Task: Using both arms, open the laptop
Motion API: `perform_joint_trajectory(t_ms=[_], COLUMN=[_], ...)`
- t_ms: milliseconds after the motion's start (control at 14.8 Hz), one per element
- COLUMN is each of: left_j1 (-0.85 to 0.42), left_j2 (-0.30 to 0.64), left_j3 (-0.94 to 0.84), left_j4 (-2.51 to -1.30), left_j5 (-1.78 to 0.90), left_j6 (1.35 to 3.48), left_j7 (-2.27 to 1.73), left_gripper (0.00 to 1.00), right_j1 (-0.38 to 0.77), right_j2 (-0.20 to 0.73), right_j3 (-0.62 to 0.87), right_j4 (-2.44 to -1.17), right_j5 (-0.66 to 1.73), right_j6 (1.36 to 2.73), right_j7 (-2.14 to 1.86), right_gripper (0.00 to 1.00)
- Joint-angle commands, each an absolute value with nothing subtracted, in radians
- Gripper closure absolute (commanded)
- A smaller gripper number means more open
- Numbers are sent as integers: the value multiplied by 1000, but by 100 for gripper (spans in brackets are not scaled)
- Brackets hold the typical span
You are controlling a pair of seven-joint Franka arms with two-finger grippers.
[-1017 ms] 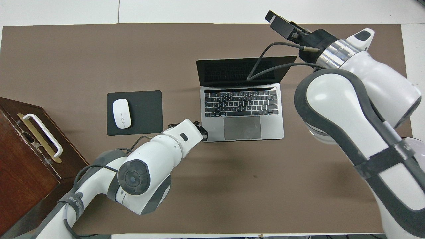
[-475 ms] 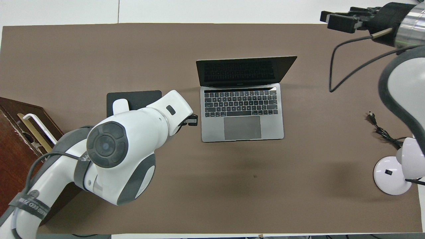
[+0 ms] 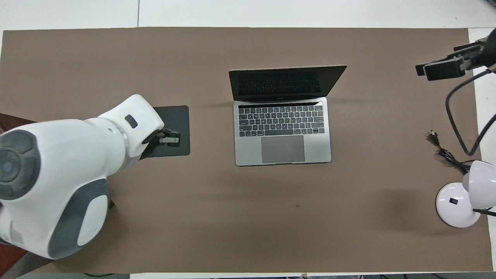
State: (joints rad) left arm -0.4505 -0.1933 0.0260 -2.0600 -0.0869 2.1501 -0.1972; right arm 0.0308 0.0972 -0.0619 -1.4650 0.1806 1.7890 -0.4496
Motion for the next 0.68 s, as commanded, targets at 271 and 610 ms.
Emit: perform_joint_trajectory(t_ms=[271,610], left_j1=[-230,-83], left_j2=[-275,-287], left_j3=[18,17], left_j4=[-2011,-2013], left_j5=[-69,-57], left_j6=[1879,1838], left_j7=[81,155], left_gripper=[100,13], right_j1=[28,28], right_j2=[28,-26], right_j3=[-57,-52], right_j4=[-1448,-1515], right_j5=[130,127], right_j6=[1536,1489], right_j7=[14,308], right_gripper=[0,0])
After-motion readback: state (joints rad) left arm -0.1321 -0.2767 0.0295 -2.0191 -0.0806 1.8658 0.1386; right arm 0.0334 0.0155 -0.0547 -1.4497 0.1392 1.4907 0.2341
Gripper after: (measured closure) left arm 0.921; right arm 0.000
